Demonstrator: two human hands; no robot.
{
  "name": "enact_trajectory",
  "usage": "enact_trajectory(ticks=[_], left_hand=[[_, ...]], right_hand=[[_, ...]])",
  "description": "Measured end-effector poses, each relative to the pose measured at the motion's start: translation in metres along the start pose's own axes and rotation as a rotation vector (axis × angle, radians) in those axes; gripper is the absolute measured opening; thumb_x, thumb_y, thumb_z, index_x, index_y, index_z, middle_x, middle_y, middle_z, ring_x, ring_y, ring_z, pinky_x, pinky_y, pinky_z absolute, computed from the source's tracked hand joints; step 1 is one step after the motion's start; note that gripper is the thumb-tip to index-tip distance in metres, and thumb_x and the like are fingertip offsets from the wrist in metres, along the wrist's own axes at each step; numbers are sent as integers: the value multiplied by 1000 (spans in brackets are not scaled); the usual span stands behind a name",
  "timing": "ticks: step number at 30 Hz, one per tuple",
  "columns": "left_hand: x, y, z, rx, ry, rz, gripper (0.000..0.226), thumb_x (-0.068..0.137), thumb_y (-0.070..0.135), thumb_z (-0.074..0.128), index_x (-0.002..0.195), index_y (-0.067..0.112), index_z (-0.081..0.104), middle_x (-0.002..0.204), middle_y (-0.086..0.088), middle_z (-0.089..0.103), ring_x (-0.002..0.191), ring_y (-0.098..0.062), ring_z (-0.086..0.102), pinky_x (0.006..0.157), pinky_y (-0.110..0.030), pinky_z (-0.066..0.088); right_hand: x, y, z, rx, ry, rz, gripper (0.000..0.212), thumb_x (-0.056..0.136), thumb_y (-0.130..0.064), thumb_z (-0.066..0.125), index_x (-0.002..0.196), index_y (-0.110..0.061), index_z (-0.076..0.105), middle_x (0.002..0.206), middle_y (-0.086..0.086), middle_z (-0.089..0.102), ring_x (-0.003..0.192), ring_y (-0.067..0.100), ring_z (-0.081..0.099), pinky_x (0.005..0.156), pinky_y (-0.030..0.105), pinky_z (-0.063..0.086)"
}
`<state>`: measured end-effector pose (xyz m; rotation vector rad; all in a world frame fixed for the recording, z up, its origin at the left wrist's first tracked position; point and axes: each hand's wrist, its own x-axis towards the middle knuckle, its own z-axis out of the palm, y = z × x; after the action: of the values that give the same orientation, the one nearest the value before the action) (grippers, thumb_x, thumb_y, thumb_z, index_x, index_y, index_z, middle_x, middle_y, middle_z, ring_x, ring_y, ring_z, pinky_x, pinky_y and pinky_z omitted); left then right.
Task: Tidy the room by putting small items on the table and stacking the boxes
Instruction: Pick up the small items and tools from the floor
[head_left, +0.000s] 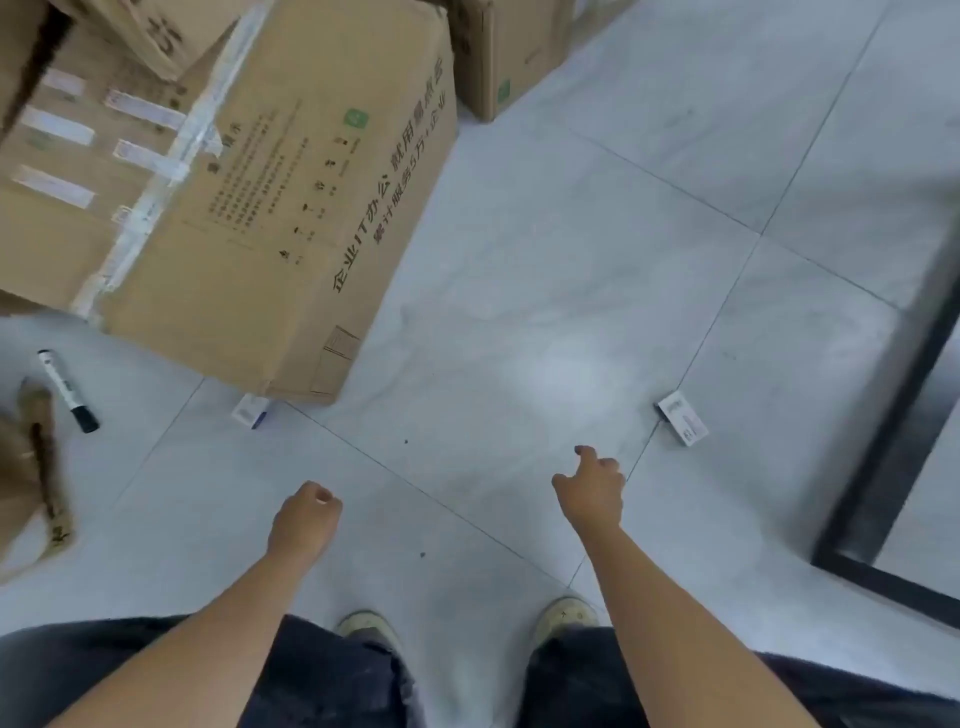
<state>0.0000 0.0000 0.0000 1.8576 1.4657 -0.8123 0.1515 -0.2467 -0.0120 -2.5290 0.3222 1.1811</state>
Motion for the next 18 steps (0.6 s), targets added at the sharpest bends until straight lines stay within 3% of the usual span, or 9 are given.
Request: enact_trajectory(ticks=[4,7,10,15,18], left_hand=[[51,9,-9,-83,110,-12,44,95,13,46,137,2,38,134,-20,46,119,-34,47,88,-31,38],[73,9,-11,-59,135,-11,53,95,12,45,145,3,27,141,-21,40,126,-35,42,98,-33,36],[80,8,-6,-30,109,-54,57,94,13,47,144,0,23,140,-23,39,125,-38,42,100,-37,36],[85,34,1,-163,88,-52,60,91,15,52,142,-2,25,139,-23,38,124,-37,41,102,-39,38],[85,31,8,-275,50,-68,59,93,13,52,142,-3,25,140,-21,37,119,-32,43,95,-36,38]], right_hand=[[60,-1,1,-44,207,-9,59,89,-12,49,144,-16,26,145,18,24,131,34,26,100,40,33],[85,1,4,-66,284,-36,66,87,-10,50,145,-18,20,150,19,13,137,35,16,104,43,29],[96,10,-8,-145,338,-66,71,86,-11,52,146,-19,15,151,21,10,137,37,15,106,46,27],[108,34,-48,-217,260,41,84,89,-23,57,148,-26,-1,156,13,-4,143,33,0,110,52,19],[120,51,-64,-251,153,104,87,88,-28,57,148,-28,-5,156,6,3,142,32,4,109,55,18]])
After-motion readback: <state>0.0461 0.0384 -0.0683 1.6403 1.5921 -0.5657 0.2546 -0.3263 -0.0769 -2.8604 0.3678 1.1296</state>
